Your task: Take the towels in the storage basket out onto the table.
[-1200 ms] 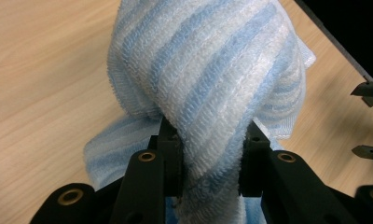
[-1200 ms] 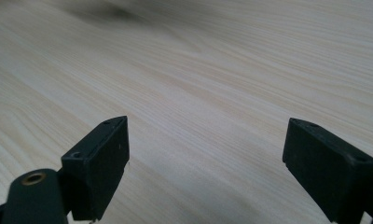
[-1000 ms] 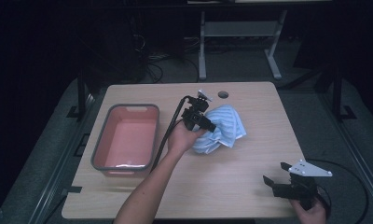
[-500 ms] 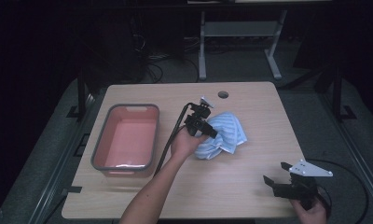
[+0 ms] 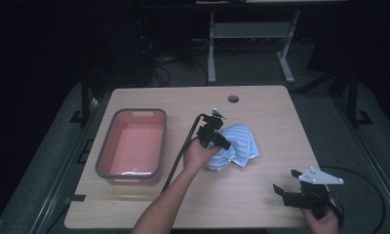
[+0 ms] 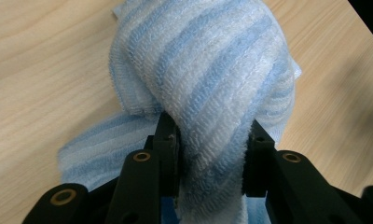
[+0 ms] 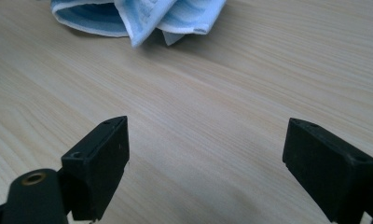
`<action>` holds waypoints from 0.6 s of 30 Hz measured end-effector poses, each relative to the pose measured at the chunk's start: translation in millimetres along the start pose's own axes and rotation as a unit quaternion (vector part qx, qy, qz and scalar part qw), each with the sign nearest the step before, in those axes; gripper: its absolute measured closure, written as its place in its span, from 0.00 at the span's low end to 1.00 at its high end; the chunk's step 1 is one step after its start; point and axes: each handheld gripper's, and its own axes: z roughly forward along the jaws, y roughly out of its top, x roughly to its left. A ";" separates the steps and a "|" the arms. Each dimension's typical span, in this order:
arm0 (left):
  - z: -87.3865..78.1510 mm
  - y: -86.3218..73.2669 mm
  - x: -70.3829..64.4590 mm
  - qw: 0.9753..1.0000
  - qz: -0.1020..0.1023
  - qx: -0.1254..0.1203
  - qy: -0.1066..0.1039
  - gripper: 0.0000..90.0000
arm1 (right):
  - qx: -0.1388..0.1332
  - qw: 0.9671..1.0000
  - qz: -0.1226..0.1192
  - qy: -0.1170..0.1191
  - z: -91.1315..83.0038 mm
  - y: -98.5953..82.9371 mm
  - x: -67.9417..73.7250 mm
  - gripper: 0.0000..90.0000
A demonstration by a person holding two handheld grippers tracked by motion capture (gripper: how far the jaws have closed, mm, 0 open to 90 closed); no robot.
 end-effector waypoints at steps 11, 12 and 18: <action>7.0 -2.2 -0.4 1.000 0.000 0.001 -0.001 0.69 | 0.000 1.000 0.000 0.001 0.4 -0.1 -0.2 0.16; 7.4 -2.5 -0.8 1.000 0.002 0.002 0.001 0.68 | -0.001 1.000 0.001 0.001 0.5 -0.2 -0.2 0.16; 7.1 -3.2 -0.9 1.000 0.002 -0.003 0.005 0.63 | 0.002 1.000 0.003 0.001 1.1 0.1 0.3 0.16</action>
